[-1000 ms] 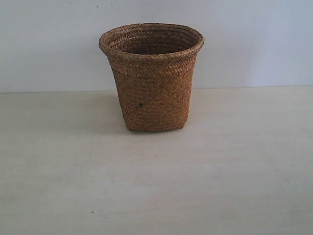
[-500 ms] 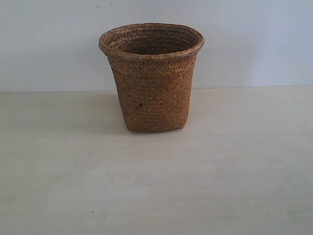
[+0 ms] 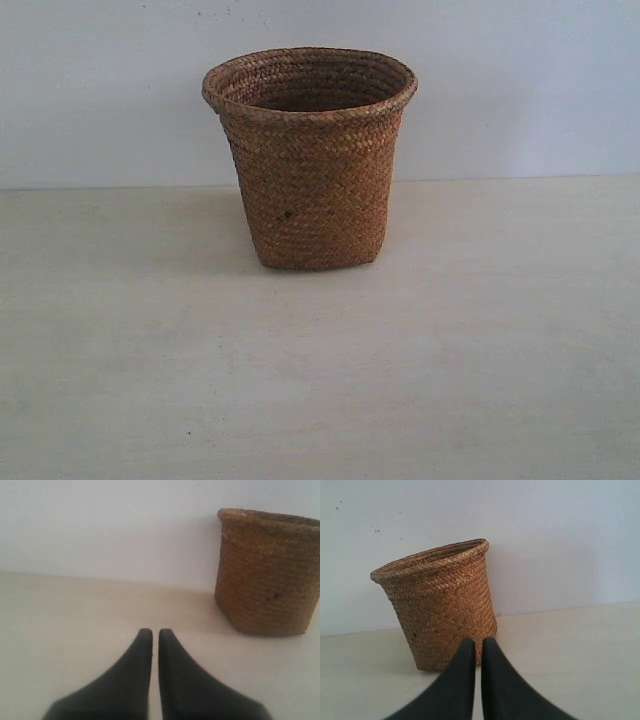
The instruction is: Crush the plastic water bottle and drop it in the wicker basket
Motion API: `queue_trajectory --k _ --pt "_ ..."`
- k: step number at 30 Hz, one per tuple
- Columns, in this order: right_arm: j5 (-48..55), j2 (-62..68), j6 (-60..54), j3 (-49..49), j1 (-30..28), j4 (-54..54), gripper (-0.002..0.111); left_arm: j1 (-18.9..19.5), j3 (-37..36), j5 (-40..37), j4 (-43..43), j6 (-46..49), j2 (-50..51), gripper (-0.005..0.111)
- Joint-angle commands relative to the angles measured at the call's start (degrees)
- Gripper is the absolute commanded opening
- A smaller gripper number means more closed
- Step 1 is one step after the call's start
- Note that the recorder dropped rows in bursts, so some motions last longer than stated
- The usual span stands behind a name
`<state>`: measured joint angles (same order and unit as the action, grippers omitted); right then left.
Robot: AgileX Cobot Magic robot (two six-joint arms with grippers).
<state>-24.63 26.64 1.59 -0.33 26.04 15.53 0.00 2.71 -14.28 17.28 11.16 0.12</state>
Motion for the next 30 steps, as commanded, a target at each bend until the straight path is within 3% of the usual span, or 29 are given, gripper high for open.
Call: queue_trajectory --k 1,17,30 --pt "-0.55 -0.06 -0.37 0.33 -0.21 -0.23 0.001 0.13 -2.71 -1.97 -8.17 -8.21 -0.12 0.004" --pt "-0.55 -0.06 -0.37 0.33 -0.21 -0.23 0.001 0.13 -2.71 -3.31 -15.15 -8.56 -0.12 0.004" --pt "-0.55 -0.06 -0.37 0.33 -0.21 -0.23 0.001 0.13 -2.71 -3.31 -15.17 -8.28 -0.12 0.004"
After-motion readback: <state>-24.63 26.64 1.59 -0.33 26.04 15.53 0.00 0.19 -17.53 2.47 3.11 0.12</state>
